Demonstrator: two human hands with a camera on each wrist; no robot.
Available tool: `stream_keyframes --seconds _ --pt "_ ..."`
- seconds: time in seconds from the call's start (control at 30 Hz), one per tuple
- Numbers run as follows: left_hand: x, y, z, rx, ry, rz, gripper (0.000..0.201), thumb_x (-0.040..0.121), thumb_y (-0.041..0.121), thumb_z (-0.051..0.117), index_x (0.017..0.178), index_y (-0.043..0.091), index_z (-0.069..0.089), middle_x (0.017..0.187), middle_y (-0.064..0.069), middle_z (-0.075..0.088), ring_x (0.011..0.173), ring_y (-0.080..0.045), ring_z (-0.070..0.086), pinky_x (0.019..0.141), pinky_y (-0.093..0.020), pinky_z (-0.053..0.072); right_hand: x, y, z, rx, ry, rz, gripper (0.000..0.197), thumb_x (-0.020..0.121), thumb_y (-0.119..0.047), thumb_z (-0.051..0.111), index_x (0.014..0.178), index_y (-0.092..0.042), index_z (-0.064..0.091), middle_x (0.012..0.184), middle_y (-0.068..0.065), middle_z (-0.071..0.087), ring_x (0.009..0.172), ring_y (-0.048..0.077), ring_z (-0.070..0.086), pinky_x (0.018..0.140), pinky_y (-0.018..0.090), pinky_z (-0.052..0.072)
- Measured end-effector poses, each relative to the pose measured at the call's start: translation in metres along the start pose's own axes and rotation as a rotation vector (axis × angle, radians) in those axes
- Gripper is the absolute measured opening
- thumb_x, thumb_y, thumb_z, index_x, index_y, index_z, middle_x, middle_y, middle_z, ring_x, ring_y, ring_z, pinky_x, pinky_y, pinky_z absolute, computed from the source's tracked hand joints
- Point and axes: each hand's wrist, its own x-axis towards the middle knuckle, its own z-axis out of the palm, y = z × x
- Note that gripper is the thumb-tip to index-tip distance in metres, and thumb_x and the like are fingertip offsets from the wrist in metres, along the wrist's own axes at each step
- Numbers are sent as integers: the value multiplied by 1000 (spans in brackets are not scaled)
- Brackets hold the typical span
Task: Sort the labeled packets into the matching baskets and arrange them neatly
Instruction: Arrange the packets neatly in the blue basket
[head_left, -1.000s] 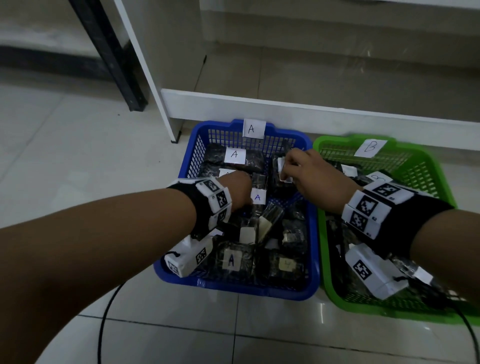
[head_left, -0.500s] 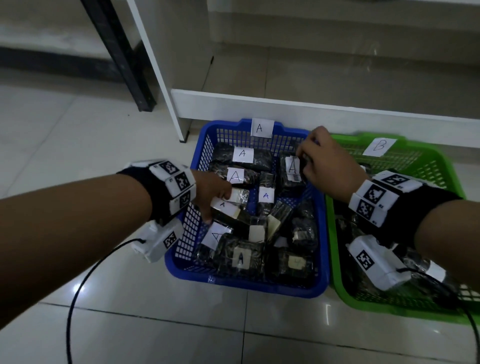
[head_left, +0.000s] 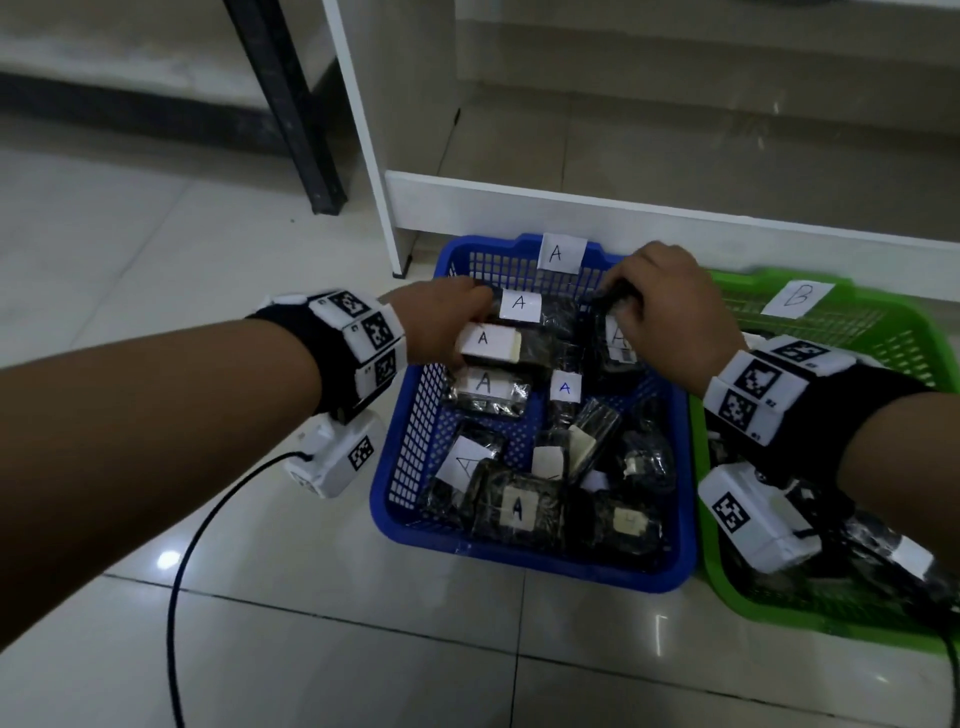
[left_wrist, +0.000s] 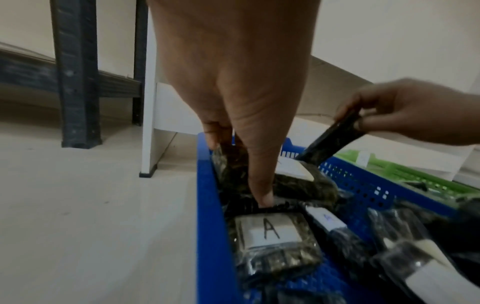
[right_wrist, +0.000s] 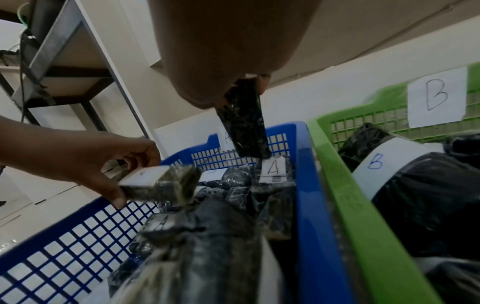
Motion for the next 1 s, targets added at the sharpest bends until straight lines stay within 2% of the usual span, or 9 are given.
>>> stream_keyframes --seconds 0.17,0.3,0.4,0.47,0.57,0.73,0.87,0.93,1.0 --pt "-9 8 18 116 -177 47 63 75 41 74 125 17 45 126 -4 49 111 -22 50 93 -38 45 -1 -18 1 4 32 -112 23 71 1 56 91 -7 63 93 14 60 88 35 53 75 46 47" --pt "-23 26 35 322 -70 128 59 83 45 63 127 11 42 127 -7 46 114 -23 47 97 -37 42 -16 -19 15 -63 -167 -181 29 63 9 60 87 -8 63 94 13 61 92 36 53 72 46 45" --pt "-36 45 43 262 -57 149 30 93 34 49 108 10 57 107 -7 60 96 -24 60 81 -35 48 -25 -12 18 -91 -386 -157 29 70 5 59 95 -10 61 106 10 55 103 33 47 74 41 39" --pt "-43 55 48 247 -143 95 31 95 32 46 102 8 64 102 -6 65 91 -25 63 75 -33 50 -29 -8 19 -105 -486 -158 29 72 1 60 98 -12 61 109 9 52 105 31 44 78 43 44" --pt "-44 57 57 186 -303 -20 34 96 34 46 110 6 62 112 -7 62 100 -24 62 72 -32 46 -32 -5 16 -110 -573 -119 26 75 -9 61 100 -17 60 113 6 47 110 28 41 85 44 44" --pt "-41 55 63 -45 -336 -184 53 90 34 60 123 -3 42 114 -14 59 99 -25 61 63 -28 41 -25 -15 14 -89 -553 -41 17 85 -31 56 96 -21 63 115 1 51 116 24 39 95 39 30" --pt "-35 56 63 -215 -369 -245 39 84 24 69 107 -5 55 78 -5 51 78 -18 55 43 -13 33 -16 -38 27 82 -611 -50 39 88 -26 57 126 -22 53 121 5 55 119 23 42 98 38 40" --pt "-34 54 65 -305 -369 -260 32 86 21 66 103 -5 61 81 -6 59 79 -18 56 53 -13 39 -17 -51 36 91 -698 -19 50 90 -23 57 137 -21 42 124 12 52 119 27 44 96 37 42" --pt "-36 56 65 -366 -345 -249 34 87 19 64 112 -4 59 105 -14 65 90 -22 58 69 -24 43 -19 -57 46 58 -753 -9 51 92 -19 55 140 -19 37 127 14 52 118 30 47 96 38 43"
